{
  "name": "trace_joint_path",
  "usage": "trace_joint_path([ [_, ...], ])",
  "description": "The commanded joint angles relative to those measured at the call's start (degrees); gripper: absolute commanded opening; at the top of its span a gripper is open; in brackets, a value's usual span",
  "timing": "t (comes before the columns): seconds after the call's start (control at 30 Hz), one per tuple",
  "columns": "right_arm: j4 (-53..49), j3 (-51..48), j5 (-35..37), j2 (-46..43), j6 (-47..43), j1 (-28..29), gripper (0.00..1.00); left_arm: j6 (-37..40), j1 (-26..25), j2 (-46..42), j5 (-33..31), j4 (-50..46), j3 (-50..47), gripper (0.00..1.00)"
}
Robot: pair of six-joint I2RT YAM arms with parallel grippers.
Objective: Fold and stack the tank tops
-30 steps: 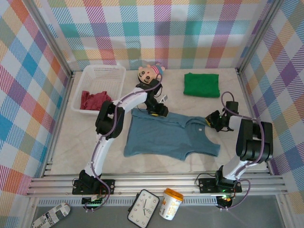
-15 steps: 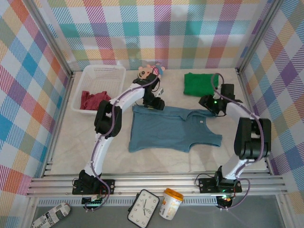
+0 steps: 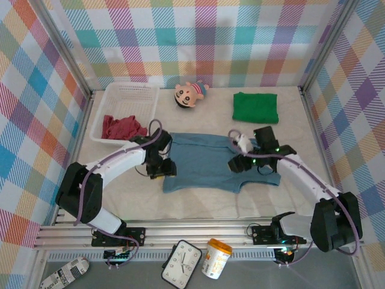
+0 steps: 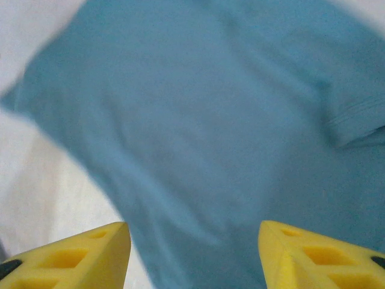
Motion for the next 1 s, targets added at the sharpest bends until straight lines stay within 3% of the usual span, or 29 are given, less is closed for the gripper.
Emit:
trace_joint_path([
  [0.0,-6.8,-4.0,5.6,-3.3,-13.8,5.0,0.59,-6.7,-0.4,-1.9,3.9,9.0,-4.2,0.48],
  [0.23,-5.7,-10.1,12.7,-5.2,-20.2,11.1,0.57,-9.2,-2.2,-0.7,3.4,11.5,-9.5,0.46],
  [0.57,-1.2,-9.8,17.8,3.7,-22.0,16.5,0.52,-7.6,-3.1,1.1,0.6,9.5,-11.6,0.39],
  [0.77,0.3,-9.8,21.5,7.4,-21.3,17.5,0.45,-6.3,-3.2,1.6,-2.7,6.7,-11.2,0.39],
  [0.97,-0.3,-9.2,21.3,9.4,-20.2,17.7,0.3,-5.4,-3.5,4.0,-3.9,6.0,-11.2,0.36],
])
